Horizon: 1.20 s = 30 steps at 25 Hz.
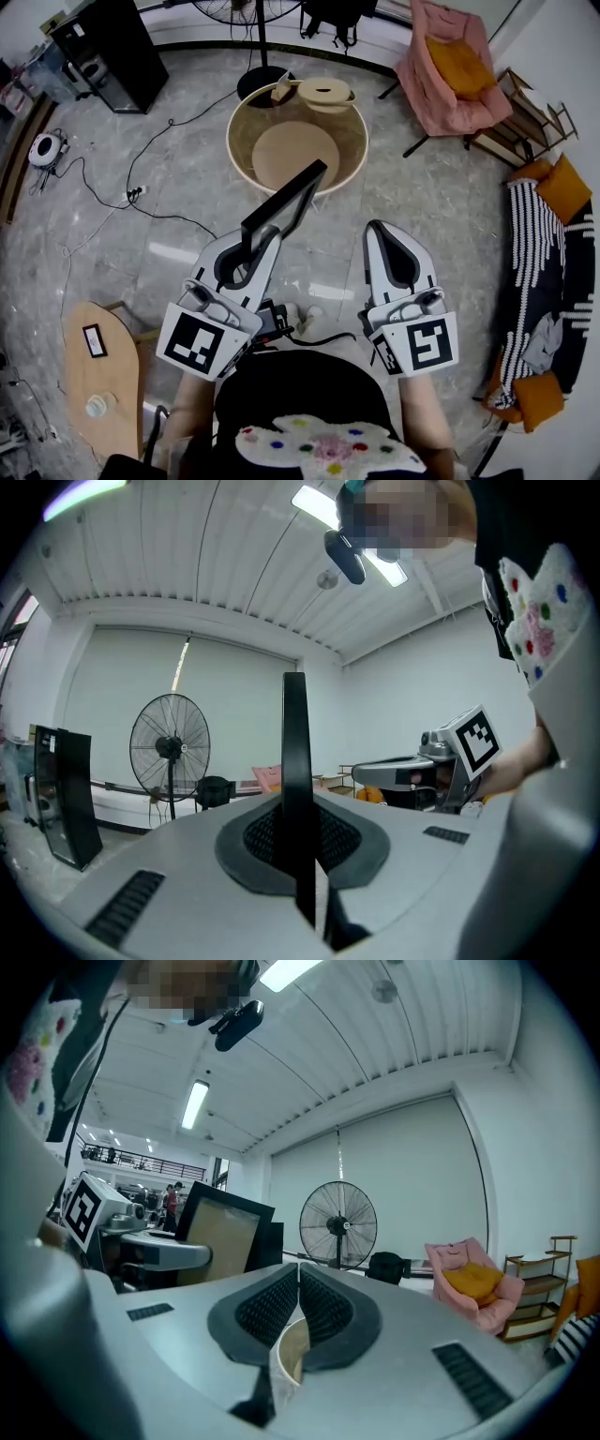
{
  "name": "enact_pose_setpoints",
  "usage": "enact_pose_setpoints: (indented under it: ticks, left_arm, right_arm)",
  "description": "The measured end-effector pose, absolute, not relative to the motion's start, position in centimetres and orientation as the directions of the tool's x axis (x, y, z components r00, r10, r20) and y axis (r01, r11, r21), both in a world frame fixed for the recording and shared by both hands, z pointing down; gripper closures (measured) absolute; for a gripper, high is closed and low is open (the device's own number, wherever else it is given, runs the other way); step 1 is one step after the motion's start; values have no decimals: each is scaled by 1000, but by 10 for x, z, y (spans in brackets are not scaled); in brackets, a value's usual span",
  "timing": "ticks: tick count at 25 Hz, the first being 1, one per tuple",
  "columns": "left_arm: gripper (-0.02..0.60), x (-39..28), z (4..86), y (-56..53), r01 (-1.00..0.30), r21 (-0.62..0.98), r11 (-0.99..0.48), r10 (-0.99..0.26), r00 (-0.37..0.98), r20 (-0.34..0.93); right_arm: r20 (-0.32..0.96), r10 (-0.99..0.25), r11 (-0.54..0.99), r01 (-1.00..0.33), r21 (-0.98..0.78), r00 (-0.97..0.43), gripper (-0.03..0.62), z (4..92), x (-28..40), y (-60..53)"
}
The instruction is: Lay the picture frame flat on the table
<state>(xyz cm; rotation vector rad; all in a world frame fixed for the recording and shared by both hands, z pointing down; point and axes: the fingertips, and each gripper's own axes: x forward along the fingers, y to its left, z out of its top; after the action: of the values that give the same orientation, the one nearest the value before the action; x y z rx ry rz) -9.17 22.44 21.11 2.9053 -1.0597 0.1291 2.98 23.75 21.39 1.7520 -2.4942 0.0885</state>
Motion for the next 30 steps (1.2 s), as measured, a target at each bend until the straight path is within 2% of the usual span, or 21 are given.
enact_pose_setpoints:
  ticks: [12, 17, 21, 30]
  left_arm:
    - [558, -109, 202, 210, -652, -4, -758, -652, 758, 21]
    - [558, -109, 215, 192, -678, 35, -734, -673, 734, 90]
    - [558, -102, 214, 162, -686, 7, -728, -684, 727, 59]
    - [558, -63, 216, 77, -713, 29, -700, -710, 700, 77]
  right_arm:
    - [112, -934, 344, -939, 26, -339, 559, 218, 14, 228]
    - [118, -923, 372, -928, 27, -367, 559, 223, 14, 204]
    - [115, -914, 395, -918, 33, -389, 559, 225, 20, 173]
    - [120, -897, 430, -903, 10, -426, 559, 230, 59, 84]
